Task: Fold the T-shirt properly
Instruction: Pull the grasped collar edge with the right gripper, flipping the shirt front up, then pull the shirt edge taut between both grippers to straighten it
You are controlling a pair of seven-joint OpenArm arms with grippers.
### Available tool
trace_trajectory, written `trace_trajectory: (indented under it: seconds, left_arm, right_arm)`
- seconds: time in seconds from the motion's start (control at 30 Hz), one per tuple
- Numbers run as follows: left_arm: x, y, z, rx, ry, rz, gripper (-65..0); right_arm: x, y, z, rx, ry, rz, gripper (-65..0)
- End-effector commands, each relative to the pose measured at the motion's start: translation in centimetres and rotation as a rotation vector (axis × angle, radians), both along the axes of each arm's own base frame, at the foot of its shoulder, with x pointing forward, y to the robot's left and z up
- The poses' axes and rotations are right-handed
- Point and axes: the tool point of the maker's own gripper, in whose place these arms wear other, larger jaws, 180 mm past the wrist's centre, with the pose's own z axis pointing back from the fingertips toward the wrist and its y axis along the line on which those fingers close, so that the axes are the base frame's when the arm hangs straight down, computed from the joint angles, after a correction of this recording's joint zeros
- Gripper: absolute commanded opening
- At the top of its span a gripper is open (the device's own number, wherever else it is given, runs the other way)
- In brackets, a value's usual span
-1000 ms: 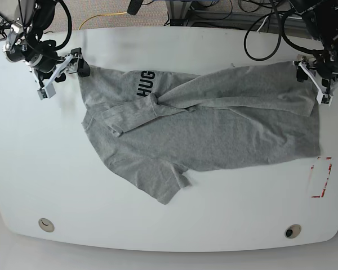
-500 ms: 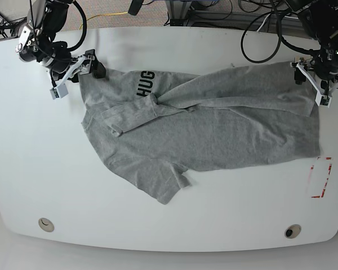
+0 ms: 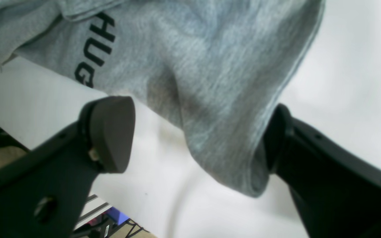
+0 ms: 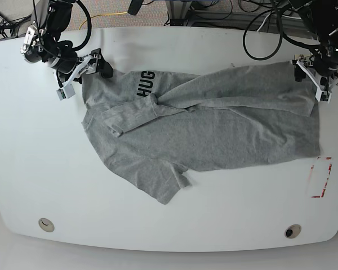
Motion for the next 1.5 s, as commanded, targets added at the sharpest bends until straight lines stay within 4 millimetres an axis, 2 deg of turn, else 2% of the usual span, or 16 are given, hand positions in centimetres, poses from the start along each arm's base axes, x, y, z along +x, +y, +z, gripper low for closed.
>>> trace_trajectory:
  seconds: [0.0, 0.17, 0.33, 0.4, 0.47, 0.53, 0.6, 0.63, 0.67, 0.7, 0.8, 0.97, 1.07, 1.23, 1.47]
  left_arm:
    - [0.0, 0.6, -0.3, -0.004, -0.002, 0.003, -17.9]
    - [-0.7, 1.1, -1.5, -0.024, 0.036, 0.014, -17.9]
    - [-0.8, 1.2, -1.6, -0.027, 0.038, 0.019, -18.7]
    - [-0.7, 1.1, -1.6, -0.027, 0.039, 0.017, -23.3]
    - [-0.8, 1.2, -1.6, -0.025, 0.041, 0.018, -32.8]
    - [-0.8, 1.2, -1.6, -0.021, 0.044, 0.018, -47.2]
    - [-0.8, 1.2, -1.6, -0.021, 0.044, 0.016, -58.3]
    - [-0.7, 1.0, -1.7, -0.020, 0.046, 0.005, -62.5]
    - [-0.3, 0.4, -1.7, -0.019, 0.047, -0.017, -63.1]
    - [-0.2, 0.0, -1.7, -0.015, 0.054, -0.043, -62.8]
    - [1.1, 0.0, -0.1, 0.044, 0.036, -0.120, -62.2]
    - [1.3, -0.2, 1.4, 0.092, 0.016, -0.151, -62.1]
    - [1.5, 0.5, 2.4, 0.134, 0.017, -0.168, -62.1]
    - [0.9, 1.2, 2.7, 0.168, 0.067, -0.173, -62.1]
    - [-0.1, 1.5, 2.6, 0.188, 0.097, -0.189, -61.9]
  right_arm:
    - [-0.3, -0.5, 0.0, -0.025, 0.016, 0.009, -14.1]
    - [-0.3, -0.6, 0.0, -0.028, 0.016, 0.009, -14.1]
    - [-0.3, -0.7, 0.0, -0.031, 0.016, 0.005, -14.3]
    - [-0.2, -0.8, 0.0, -0.032, 0.013, 0.006, -17.1]
    - [0.0, -0.8, 0.1, -0.033, 0.008, 0.005, -26.0]
    - [0.0, -0.9, 0.1, -0.037, 0.009, 0.006, -41.2]
    - [0.1, -1.0, 0.2, -0.039, 0.007, 0.006, -54.5]
    - [0.1, -1.0, 0.2, -0.042, 0.008, 0.009, -63.1]
    - [0.1, -1.3, 0.2, -0.052, 0.008, 0.016, -65.0]
    - [0.1, -1.6, 0.3, -0.061, 0.008, 0.019, -65.0]
    - [0.1, -2.5, 0.5, -0.085, 0.011, 0.025, -62.3]
    - [-0.1, -4.3, 0.8, -0.139, 0.021, 0.043, -64.0]
    - [-0.1, -5.4, 1.2, -0.169, 0.022, 0.052, -64.0]
    - [-1.5, -7.1, 1.1, -0.219, 0.061, 0.069, -64.0]
    - [-3.4, -8.0, 0.6, -0.244, 0.109, 0.081, -64.0]
